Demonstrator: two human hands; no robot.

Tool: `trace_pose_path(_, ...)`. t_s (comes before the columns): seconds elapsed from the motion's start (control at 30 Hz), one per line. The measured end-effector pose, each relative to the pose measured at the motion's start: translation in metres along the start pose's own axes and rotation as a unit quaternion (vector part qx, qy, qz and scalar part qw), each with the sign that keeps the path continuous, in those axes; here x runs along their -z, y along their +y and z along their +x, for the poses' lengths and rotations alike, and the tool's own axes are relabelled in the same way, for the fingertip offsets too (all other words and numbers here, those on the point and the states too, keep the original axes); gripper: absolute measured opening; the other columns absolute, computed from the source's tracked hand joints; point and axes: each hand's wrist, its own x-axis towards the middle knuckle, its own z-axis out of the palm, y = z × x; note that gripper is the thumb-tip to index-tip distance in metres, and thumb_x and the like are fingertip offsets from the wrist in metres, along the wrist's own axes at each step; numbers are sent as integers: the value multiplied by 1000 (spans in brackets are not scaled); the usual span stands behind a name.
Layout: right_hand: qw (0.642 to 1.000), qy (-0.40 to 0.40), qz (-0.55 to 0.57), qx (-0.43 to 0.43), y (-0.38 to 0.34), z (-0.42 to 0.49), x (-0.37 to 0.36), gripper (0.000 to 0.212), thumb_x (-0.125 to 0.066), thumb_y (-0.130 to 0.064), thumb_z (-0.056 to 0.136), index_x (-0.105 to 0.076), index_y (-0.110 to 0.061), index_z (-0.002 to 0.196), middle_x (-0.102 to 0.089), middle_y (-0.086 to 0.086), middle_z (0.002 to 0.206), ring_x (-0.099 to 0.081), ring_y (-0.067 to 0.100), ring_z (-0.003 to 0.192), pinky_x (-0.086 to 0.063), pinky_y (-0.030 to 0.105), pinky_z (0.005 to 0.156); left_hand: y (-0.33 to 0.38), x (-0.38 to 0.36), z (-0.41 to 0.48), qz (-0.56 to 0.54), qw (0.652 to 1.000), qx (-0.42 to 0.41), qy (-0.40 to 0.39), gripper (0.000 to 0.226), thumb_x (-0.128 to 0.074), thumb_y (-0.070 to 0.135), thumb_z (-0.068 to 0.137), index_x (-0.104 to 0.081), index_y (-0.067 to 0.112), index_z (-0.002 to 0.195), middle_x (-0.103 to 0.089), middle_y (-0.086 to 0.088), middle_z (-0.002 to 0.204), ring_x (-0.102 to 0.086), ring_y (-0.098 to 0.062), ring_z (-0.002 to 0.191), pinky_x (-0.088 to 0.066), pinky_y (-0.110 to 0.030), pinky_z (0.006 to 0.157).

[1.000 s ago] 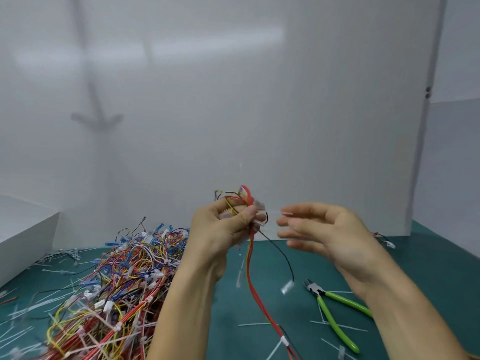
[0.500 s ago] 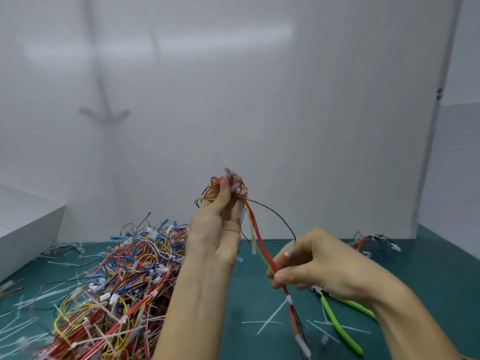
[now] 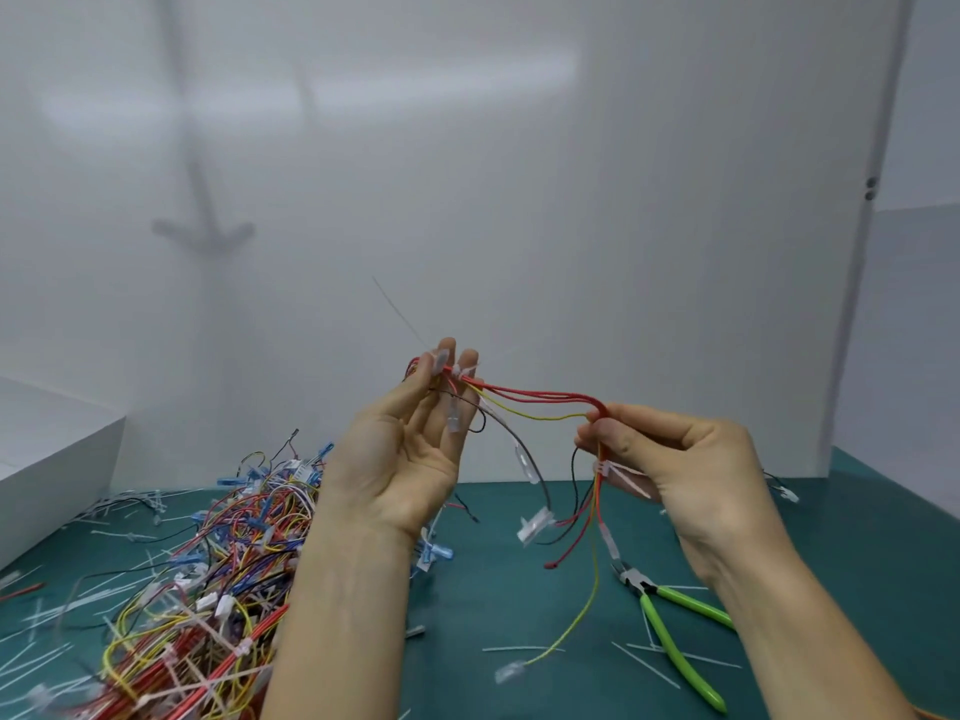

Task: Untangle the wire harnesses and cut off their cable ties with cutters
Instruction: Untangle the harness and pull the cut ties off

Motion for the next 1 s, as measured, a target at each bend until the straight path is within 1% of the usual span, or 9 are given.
trace_pose_path(0.07,999,-2,36,-1,0,2,1,9,-76,-14,66,-81,-16,72,-77,14,81,-76,25,79,-63,32,69,-1,-1,-1,3,1000,7,-12,12,-62,2,83,-71,-5,86,-77,-11,90,-76,-21,72,-60,-29,52)
trace_pose_path(0.17,997,-7,77,-11,0,2,2,15,-73,-15,66,-80,-9,78,-77,15,83,-76,26,80,-61,27,62,-3,-2,-2,11,999,23,-34,15,-64,0,72,-73,-7,82,-76,-15,86,-76,-22,71,-60,-29,54)
trace_pose_path(0.37,997,-9,75,-16,3,5,5,16,-74,-12,70,-79,-5,83,-76,17,84,-76,26,80,-61,26,62,-2,2,2,48,997,20,-55,18,-66,2,73,-74,-6,87,-74,-17,90,-75,-20,71,-60,-27,54)
trace_pose_path(0.47,997,16,-71,-13,9,7,11,11,-79,-7,76,-80,-12,86,-77,8,79,-76,21,80,-62,34,79,-3,7,2,169,982,-27,-74,14,-69,10,72,-78,3,79,-74,-12,84,-75,-20,75,-60,-26,60)
trace_pose_path(0.57,951,-26,-307,-23,11,6,16,22,-80,-6,78,-81,-27,77,-77,-8,77,-73,10,85,-56,35,91,-3,10,1,289,950,-70,-93,20,-73,13,69,-73,6,88,-73,-10,83,-74,-25,75,-59,-28,63)
trace_pose_path(0.7,949,-19,-313,28,9,5,10,34,-66,2,88,-75,-30,83,-77,-12,85,-71,2,89,-53,29,96,-12,12,1,533,836,-111,-68,14,-70,-1,82,-64,4,93,-75,-9,77,-73,-22,71,-60,-28,65)
trace_pose_path(0.8,987,-43,-146,56,2,2,2,15,-62,-16,95,-74,-24,99,-77,-9,94,-71,5,97,-56,24,92,-22,11,2,693,701,-130,-109,14,-70,8,83,-64,19,88,-74,-4,79,-70,-19,77,-56,-32,75)
trace_pose_path(0.9,994,-88,-60,33,-2,0,-2,37,-61,-45,85,-73,-18,106,-77,-3,102,-72,10,99,-56,19,86,-35,7,0,812,543,-160,-142,10,-66,17,84,-60,26,84,-66,2,82,-59,-17,77,-46,-31,72)
trace_pose_path(1.0,997,-74,-17,-27,-3,-1,-3,44,-60,-48,82,-71,-11,101,-78,5,99,-75,19,90,-59,22,68,-49,2,-4,856,458,-169,-172,17,-61,18,85,-51,30,79,-59,3,81,-54,-24,82,-40,-31,67)
